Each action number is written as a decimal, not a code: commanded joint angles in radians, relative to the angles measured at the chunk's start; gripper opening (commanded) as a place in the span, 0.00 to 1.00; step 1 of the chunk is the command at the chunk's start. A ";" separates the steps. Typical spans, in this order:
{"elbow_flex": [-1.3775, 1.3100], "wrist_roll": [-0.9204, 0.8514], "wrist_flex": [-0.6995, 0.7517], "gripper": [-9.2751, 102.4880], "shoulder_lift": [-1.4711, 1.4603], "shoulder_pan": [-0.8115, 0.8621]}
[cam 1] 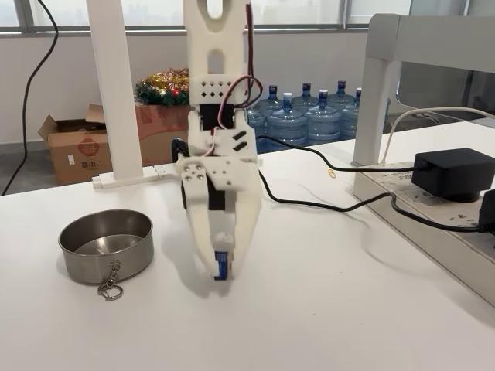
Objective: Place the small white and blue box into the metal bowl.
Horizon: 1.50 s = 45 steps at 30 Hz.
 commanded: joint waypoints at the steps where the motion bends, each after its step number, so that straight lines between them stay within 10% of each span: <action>1: 0.064 0.009 -0.014 0.04 0.149 0.060; 19: 0.270 -0.002 -0.014 0.05 0.373 0.448; 36: 0.339 -0.011 0.003 0.16 0.538 0.407; 45: 0.339 -0.442 0.002 0.03 0.647 0.192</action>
